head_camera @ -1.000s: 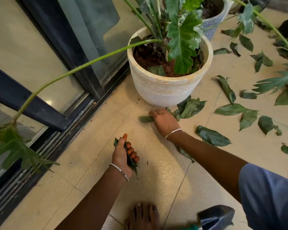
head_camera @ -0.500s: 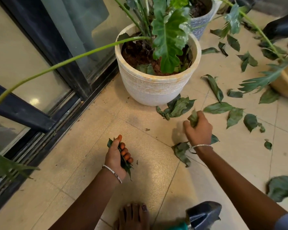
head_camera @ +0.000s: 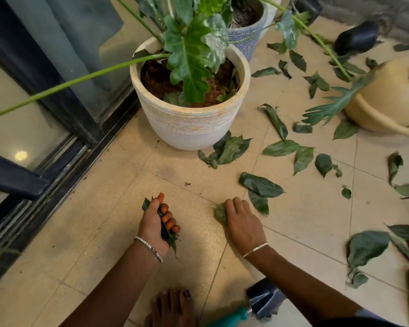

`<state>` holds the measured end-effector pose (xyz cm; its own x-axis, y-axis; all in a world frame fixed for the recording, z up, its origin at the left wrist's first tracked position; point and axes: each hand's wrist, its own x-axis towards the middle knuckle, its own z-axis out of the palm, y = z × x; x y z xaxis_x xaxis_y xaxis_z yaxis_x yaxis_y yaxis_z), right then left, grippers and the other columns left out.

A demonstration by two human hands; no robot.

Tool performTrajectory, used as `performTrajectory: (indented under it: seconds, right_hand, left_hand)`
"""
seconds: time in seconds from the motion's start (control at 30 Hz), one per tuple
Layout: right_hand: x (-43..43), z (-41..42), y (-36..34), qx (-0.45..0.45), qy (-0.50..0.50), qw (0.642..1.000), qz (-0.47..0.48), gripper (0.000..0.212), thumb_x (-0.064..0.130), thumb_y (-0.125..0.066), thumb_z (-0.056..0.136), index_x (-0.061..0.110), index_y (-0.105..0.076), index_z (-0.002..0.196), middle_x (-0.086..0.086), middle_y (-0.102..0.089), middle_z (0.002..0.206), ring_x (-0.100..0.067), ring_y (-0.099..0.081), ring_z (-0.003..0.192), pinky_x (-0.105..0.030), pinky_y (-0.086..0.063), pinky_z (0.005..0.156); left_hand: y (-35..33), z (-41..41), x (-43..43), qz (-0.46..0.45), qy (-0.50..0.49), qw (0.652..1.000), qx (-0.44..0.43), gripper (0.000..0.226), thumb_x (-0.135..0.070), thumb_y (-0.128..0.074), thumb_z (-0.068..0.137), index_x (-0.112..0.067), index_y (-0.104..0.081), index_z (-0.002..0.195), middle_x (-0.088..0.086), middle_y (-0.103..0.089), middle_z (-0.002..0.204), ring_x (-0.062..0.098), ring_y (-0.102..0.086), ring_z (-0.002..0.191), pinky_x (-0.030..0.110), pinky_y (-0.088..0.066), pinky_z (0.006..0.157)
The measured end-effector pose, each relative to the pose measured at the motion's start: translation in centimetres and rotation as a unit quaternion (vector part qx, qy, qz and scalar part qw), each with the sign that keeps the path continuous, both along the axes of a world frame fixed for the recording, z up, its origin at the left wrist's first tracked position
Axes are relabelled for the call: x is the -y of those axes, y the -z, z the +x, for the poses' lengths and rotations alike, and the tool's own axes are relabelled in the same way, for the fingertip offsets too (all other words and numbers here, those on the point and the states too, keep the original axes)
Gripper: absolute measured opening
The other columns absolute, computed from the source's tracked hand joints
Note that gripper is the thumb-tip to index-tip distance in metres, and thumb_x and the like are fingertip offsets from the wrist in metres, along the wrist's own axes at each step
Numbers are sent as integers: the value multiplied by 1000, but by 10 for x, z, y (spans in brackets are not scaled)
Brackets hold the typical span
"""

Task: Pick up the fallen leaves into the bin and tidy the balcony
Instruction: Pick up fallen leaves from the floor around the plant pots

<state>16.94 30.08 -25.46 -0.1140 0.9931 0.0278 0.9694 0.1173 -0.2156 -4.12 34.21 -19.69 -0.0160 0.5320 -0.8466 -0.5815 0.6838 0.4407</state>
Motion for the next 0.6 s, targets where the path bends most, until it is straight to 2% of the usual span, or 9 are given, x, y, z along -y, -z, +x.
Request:
performTrajectory:
  seconds: [0.1,0.2,0.27,0.37,0.47,0.6]
  right_hand:
    - [6,12,-1,-22,-30,999,-20,25,23,-59,92,18,-43,111,-5,-59,97,-19,-51,82,-33,-52,63]
    - [0,31,-19,-140,61,988,-13,22,21,-59,96,16,-43,111,-6,-59,90,-19,-54,72,-35,-52,61]
    - [-11,48,-34,-186,130,973,33,25,23,-62,95,13,-44,110,-4,-60,82,-20,-56,64,-31,-47,56]
    - [-35,77,-54,-213,236,946,57,33,31,-65,93,10,-46,109,-2,-60,79,-23,-59,65,-27,-41,56]
    - [-51,98,-55,-199,269,942,-20,52,43,-72,85,10,-50,117,-6,-62,92,-23,-57,78,-31,-44,64]
    - [-62,100,-44,-196,212,948,-135,80,50,-80,73,16,-45,136,-8,-61,122,-27,-58,108,-31,-47,83]
  left_hand:
    - [-2,6,1,-1,4,1000,4,44,-45,-58,92,-21,-40,59,-4,-31,48,12,-28,38,21,-28,39]
    - [-4,13,1,0,15,1000,9,45,-44,-58,92,-21,-40,59,-4,-31,47,11,-28,37,20,-27,39]
    - [-4,16,1,2,18,1000,10,45,-43,-58,92,-21,-39,59,-5,-30,47,11,-27,37,19,-27,39]
    - [-4,22,1,4,22,1000,13,45,-42,-58,92,-21,-39,58,-4,-30,47,11,-28,36,20,-27,40]
    - [-5,26,4,4,32,999,17,44,-42,-59,92,-21,-39,58,-4,-30,48,12,-28,37,20,-27,40]
    - [-7,29,6,10,40,999,16,45,-42,-58,92,-21,-39,58,-4,-30,47,11,-28,36,21,-27,39]
